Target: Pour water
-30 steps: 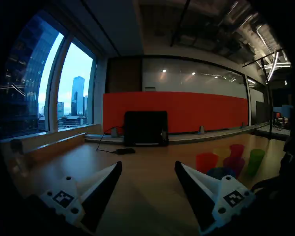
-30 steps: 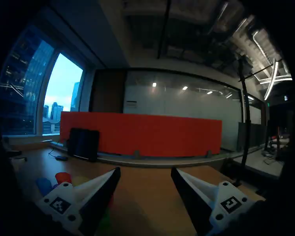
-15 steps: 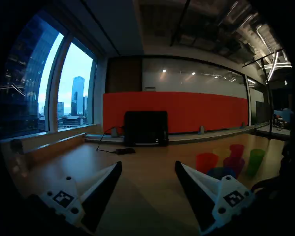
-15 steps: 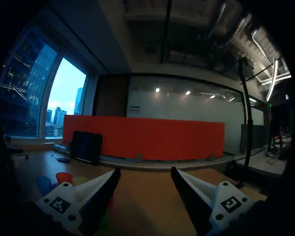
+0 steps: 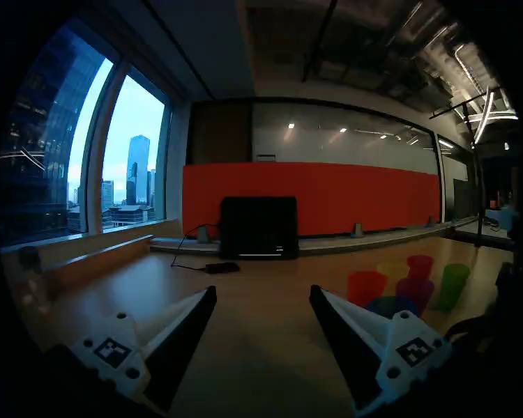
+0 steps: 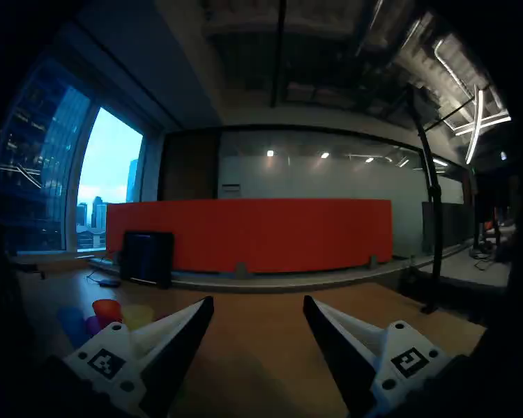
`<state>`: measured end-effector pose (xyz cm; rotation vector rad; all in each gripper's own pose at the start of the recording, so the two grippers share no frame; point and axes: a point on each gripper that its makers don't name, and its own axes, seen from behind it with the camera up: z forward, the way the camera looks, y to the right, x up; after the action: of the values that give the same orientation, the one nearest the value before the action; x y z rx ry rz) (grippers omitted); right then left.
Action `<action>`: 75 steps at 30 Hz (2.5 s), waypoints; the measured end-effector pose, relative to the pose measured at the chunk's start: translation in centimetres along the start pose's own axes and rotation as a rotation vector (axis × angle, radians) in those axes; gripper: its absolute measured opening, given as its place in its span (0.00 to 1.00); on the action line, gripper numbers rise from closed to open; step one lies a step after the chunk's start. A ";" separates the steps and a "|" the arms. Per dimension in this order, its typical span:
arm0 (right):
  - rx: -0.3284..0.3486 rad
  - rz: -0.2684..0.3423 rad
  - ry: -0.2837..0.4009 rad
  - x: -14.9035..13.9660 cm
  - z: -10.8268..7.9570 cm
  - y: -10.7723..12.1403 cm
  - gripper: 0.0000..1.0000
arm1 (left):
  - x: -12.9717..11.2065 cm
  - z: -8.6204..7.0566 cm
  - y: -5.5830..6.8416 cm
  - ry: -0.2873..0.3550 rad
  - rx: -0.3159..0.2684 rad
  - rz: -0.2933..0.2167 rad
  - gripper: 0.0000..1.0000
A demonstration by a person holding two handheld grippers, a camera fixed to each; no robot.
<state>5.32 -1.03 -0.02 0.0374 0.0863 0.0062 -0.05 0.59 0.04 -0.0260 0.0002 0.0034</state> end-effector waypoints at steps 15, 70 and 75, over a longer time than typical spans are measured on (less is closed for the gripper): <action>-0.012 0.024 -0.005 -1.9 -0.4 0.4 0.99 | 0.0 0.0 -0.1 0.000 0.000 -0.001 1.00; -0.037 -0.007 -0.087 -5.2 -0.3 0.8 0.99 | 0.0 0.0 0.0 0.000 0.000 -0.001 1.00; -0.037 -0.007 -0.087 -5.3 -0.3 0.8 0.99 | 0.0 0.0 0.0 0.000 0.000 0.000 1.00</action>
<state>0.04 -0.29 0.16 0.0003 -0.0007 -0.0013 -0.02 0.58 0.03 -0.0258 -0.0002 0.0033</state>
